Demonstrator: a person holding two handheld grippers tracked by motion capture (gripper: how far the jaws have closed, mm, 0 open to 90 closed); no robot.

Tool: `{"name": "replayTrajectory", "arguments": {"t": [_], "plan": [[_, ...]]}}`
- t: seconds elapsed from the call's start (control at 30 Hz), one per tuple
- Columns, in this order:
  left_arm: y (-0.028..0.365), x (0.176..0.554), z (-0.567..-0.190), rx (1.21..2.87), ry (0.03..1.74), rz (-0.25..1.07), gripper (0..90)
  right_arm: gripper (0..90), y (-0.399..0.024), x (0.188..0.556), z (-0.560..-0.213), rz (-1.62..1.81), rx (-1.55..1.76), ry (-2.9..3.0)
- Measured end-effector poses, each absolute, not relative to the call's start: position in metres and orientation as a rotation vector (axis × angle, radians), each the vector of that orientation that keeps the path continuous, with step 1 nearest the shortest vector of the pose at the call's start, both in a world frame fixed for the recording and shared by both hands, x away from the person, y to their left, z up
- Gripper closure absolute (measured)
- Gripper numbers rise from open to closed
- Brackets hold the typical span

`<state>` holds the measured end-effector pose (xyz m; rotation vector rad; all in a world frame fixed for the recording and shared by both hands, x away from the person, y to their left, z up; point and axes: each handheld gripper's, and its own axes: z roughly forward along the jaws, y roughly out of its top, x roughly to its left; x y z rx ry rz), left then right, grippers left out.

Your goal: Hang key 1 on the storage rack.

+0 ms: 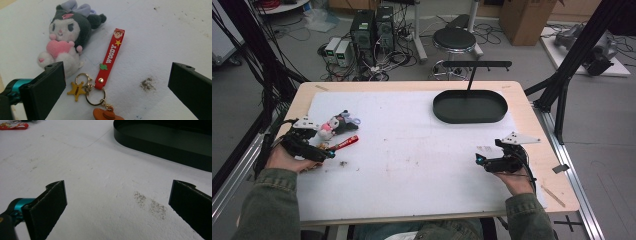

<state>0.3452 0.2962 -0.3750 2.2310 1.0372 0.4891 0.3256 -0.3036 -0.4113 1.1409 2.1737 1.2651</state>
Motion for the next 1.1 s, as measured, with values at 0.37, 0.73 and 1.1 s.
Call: {"name": "replayTrajectory", "arguments": {"t": [0.37, 0.73, 1.1], "plan": [[0.277, 0.363, -0.366, 2.303, 0.959, 0.475, 1.8, 0.6, -0.303, 0.325, -0.412, 1.286, 1.152, 2.166], [0.253, 0.388, -0.375, 2.42, 0.892, 0.408, 2.8, 0.6, -0.302, 0.325, -0.413, 1.28, 1.153, 2.179], [0.237, 0.406, -0.384, 2.495, 0.87, 0.302, 8.2, 0.6, -0.302, 0.326, -0.415, 1.269, 1.157, 2.188]]}}
